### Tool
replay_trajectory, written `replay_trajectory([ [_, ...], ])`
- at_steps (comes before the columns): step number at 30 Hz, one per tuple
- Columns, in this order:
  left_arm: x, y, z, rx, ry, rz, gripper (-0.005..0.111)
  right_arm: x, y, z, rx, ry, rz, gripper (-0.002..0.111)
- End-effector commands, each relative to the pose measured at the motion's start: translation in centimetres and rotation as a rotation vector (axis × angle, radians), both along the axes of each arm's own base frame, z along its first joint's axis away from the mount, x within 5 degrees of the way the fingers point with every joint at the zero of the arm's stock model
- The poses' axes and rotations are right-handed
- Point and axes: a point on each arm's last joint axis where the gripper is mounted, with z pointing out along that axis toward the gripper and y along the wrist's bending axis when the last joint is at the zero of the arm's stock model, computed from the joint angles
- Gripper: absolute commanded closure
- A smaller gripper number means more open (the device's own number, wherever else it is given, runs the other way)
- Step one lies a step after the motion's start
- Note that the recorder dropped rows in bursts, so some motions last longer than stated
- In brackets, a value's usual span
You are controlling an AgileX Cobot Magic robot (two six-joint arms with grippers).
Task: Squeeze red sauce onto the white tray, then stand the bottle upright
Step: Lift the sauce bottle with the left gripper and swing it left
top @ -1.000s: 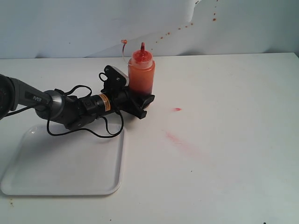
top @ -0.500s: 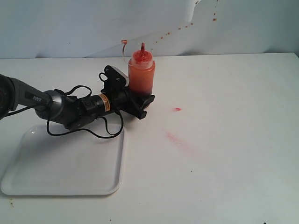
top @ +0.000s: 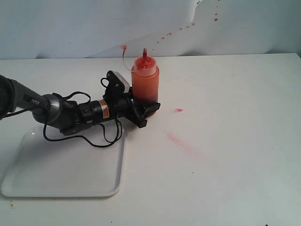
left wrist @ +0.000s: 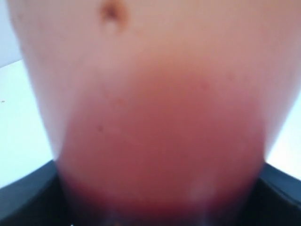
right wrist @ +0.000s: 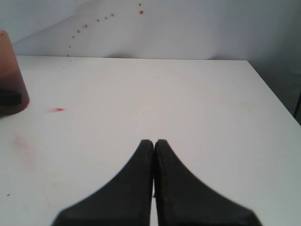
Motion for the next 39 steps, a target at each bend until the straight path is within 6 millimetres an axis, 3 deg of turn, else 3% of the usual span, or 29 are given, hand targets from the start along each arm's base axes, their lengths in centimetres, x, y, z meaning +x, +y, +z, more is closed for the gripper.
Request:
replay_trajectory([
  [1,-0.2,1.8,2.7,-0.173,-0.085,-0.021,0.107,0.0,0.0,-0.1,-0.007,-0.004,-0.002,0.108],
  [8,-1.1,5.5,3.9,-0.212,-0.089,0.036,0.107,0.0,0.0,-0.1,-0.007,-0.004,-0.002,0.108],
  [18,-5.5,7.8,6.0,-0.102,-0.161,0.141,0.107,0.0,0.0,-0.1,-0.007,-0.004,-0.002,0.108],
  [23,-7.9,8.9,8.6,-0.087,-0.206,0.241,0.107,0.0,0.0,-0.1,-0.007,-0.004,-0.002,0.108],
  [32,-11.9,9.7,13.3,-0.091,-0.296,0.26,0.107,0.0,0.0,-0.1,-0.007,-0.004,-0.002,0.108],
  [39,-15.0,11.3,16.6,-0.099,-0.398,0.403,0.107,0.0,0.0,-0.1,-0.007,-0.004,-0.002,0.108],
])
